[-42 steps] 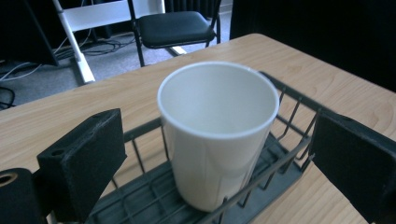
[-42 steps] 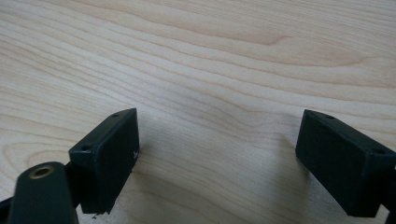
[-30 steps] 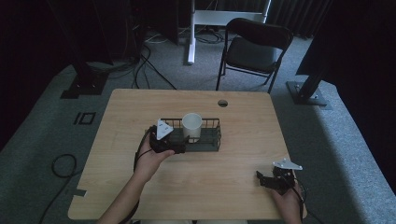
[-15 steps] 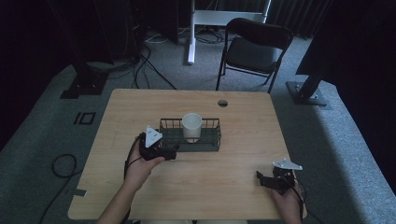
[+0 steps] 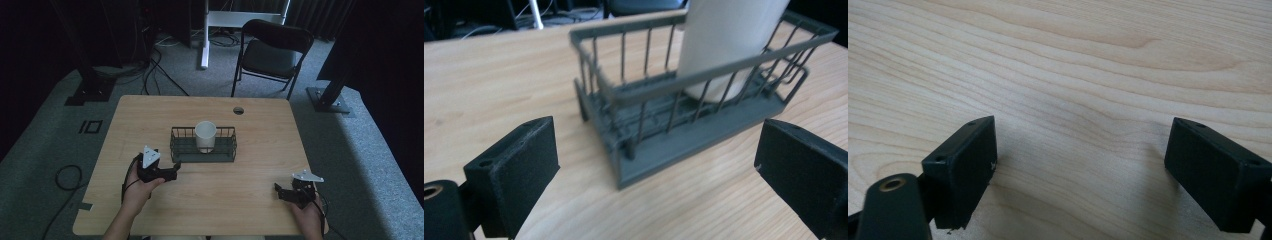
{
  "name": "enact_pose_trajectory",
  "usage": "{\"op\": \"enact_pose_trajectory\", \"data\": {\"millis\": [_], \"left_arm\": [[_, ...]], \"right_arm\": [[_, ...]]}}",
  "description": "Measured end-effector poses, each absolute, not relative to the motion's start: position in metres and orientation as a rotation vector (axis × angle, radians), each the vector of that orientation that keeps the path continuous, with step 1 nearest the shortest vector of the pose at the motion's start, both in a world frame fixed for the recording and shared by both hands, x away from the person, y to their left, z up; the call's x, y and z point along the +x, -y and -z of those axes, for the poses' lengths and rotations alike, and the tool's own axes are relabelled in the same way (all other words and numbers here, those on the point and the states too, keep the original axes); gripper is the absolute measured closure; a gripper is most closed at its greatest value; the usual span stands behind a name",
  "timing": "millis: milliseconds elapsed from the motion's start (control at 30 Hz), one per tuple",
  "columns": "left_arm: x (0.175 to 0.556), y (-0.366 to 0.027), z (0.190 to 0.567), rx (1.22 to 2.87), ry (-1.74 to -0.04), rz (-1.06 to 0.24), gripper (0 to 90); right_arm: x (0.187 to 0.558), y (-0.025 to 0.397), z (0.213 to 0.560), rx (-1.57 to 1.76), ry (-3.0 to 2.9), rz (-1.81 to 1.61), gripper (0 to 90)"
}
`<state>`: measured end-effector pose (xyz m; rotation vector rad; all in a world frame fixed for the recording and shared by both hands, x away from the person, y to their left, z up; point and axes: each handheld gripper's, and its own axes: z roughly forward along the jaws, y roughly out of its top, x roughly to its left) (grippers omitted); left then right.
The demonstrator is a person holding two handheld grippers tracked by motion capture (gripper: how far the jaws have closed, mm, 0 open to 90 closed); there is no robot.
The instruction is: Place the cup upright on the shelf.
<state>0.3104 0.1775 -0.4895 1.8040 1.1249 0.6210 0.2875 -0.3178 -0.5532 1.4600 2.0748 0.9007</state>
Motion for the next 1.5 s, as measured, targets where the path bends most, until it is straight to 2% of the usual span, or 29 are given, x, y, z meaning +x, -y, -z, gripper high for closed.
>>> {"op": "enact_pose_trajectory", "data": {"millis": [700,1500], "left_arm": [[0.295,-0.226,0.532,1.857,-1.351,-0.592,4.3],[0.283,-0.286,0.548,1.929,-1.615,-0.628,3.5]], "right_arm": [[0.288,0.318,0.553,1.459,-2.075,-0.900,13.1],[0.288,0.318,0.553,1.460,-2.075,-0.900,13.1]]}}
